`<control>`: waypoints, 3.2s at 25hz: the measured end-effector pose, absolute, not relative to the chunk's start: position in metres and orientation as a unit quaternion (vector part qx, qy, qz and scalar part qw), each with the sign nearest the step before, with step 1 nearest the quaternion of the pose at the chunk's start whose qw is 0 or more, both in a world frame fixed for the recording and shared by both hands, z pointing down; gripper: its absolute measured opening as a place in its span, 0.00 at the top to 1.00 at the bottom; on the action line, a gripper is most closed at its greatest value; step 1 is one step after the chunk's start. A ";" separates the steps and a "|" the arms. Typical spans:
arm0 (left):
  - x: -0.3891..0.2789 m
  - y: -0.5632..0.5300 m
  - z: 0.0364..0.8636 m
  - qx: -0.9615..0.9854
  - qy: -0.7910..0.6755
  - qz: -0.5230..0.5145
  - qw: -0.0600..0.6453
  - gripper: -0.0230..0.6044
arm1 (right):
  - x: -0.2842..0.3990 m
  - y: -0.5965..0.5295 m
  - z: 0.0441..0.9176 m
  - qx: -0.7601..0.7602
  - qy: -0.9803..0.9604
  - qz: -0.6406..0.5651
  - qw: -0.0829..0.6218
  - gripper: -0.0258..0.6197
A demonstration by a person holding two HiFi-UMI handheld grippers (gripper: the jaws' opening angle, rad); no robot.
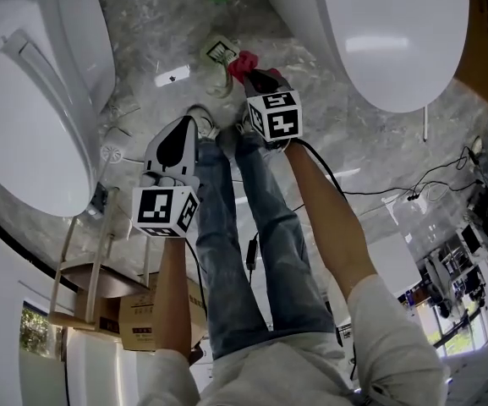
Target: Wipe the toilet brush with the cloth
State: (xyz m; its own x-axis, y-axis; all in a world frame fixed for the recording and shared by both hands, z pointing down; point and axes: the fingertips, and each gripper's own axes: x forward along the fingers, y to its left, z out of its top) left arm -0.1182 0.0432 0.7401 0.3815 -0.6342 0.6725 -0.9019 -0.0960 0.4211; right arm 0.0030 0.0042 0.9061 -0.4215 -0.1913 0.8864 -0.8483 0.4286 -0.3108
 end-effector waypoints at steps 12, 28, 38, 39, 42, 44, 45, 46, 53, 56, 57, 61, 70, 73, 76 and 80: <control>-0.125 0.038 0.742 0.719 -0.540 0.162 0.407 0.93 | 0.016 -0.012 0.862 0.372 -0.770 0.359 0.374 0.87; -0.119 0.032 0.734 0.720 -0.542 0.145 0.408 0.93 | 0.000 0.019 0.713 0.365 -0.844 0.285 0.272 0.87; -0.119 0.034 0.734 0.716 -0.546 0.137 0.412 0.93 | -0.029 0.016 0.743 0.344 -0.844 0.277 0.305 0.87; -0.119 0.035 0.735 0.716 -0.546 0.137 0.412 0.93 | -0.029 0.016 0.749 0.342 -0.842 0.277 0.310 0.87; -0.121 0.036 0.735 0.715 -0.548 0.136 0.413 0.93 | -0.028 0.015 0.763 0.338 -0.838 0.277 0.326 0.87; -0.122 0.037 0.736 0.714 -0.548 0.134 0.414 0.93 | -0.024 0.016 0.772 0.337 -0.835 0.278 0.335 0.87; -0.122 0.037 0.736 0.714 -0.548 0.134 0.414 0.93 | -0.022 0.017 0.777 0.336 -0.833 0.277 0.340 0.87; -0.123 0.037 0.736 0.714 -0.548 0.134 0.414 0.93 | -0.020 0.017 0.782 0.335 -0.832 0.276 0.346 0.87; -0.124 0.038 0.737 0.713 -0.548 0.136 0.415 0.93 | -0.013 0.023 0.816 0.326 -0.817 0.287 0.378 0.87; -0.125 0.038 0.738 0.712 -0.549 0.136 0.417 0.93 | -0.011 0.026 0.829 0.322 -0.811 0.295 0.389 0.87; -0.126 0.038 0.738 0.712 -0.549 0.136 0.417 0.93 | -0.010 0.027 0.834 0.320 -0.809 0.298 0.393 0.87; -0.128 0.038 0.738 0.710 -0.549 0.138 0.418 0.93 | -0.010 0.033 0.859 0.314 -0.793 0.319 0.413 0.87; -0.129 0.038 0.737 0.710 -0.551 0.139 0.416 0.93 | 0.002 0.035 0.899 0.318 -0.753 0.367 0.443 0.87; -0.127 0.039 0.737 0.711 -0.549 0.140 0.416 0.93 | 0.010 0.030 0.892 0.329 -0.755 0.366 0.434 0.87; -0.125 0.038 0.736 0.713 -0.547 0.139 0.416 0.93 | 0.017 0.027 0.879 0.336 -0.763 0.347 0.429 0.87; -0.122 0.035 0.734 0.716 -0.545 0.139 0.414 0.93 | 0.022 0.017 0.844 0.354 -0.782 0.318 0.402 0.87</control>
